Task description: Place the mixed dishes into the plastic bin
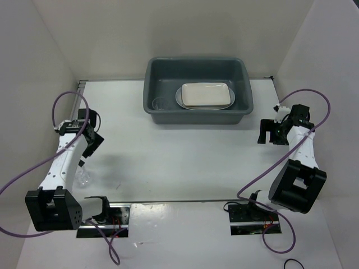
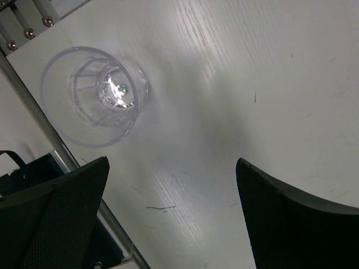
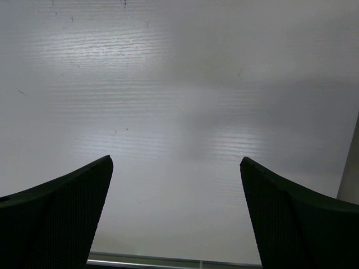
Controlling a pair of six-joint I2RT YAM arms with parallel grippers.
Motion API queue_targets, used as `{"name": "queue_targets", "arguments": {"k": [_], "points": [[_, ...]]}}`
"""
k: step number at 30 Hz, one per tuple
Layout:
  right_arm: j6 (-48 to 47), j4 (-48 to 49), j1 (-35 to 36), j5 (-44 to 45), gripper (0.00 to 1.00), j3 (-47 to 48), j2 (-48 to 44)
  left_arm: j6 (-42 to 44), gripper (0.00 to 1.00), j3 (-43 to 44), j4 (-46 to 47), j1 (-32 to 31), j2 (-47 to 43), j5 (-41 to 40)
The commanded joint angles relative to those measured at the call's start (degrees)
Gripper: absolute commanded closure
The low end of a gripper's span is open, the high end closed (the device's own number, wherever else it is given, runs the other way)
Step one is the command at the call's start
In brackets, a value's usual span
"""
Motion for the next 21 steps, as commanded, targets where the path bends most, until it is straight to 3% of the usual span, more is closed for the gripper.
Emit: {"name": "queue_targets", "arguments": {"k": [1,11,21], "points": [[-0.49,0.86,0.25,-0.80,0.01,0.30,-1.44,-0.16,0.00,-0.21,4.03,4.54,-0.24,0.40],[-0.49,0.86,0.25,-0.80,0.01,0.30,-1.44,1.06,0.00,-5.13,11.13,10.52,3.63,3.99],[-0.49,0.86,0.25,-0.80,0.01,0.30,-1.44,2.74,0.06,-7.68,15.19,13.25,7.23,6.19]]}}
